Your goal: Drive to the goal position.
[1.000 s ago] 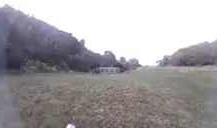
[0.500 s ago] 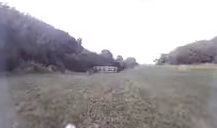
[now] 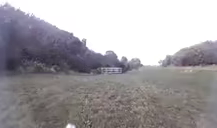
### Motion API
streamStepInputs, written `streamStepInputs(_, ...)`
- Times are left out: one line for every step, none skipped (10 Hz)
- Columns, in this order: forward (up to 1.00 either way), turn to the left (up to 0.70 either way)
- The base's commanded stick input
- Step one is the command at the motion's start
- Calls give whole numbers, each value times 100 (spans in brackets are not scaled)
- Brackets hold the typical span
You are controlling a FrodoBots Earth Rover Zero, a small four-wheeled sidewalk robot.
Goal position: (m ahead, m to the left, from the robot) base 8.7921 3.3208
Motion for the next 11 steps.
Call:
streamStepInputs(70,0)
streamStepInputs(70,0)
streamStepInputs(70,0)
streamStepInputs(70,0)
streamStepInputs(70,0)
streamStepInputs(70,0)
streamStepInputs(70,0)
streamStepInputs(70,0)
streamStepInputs(70,0)
streamStepInputs(70,0)
streamStepInputs(70,0)
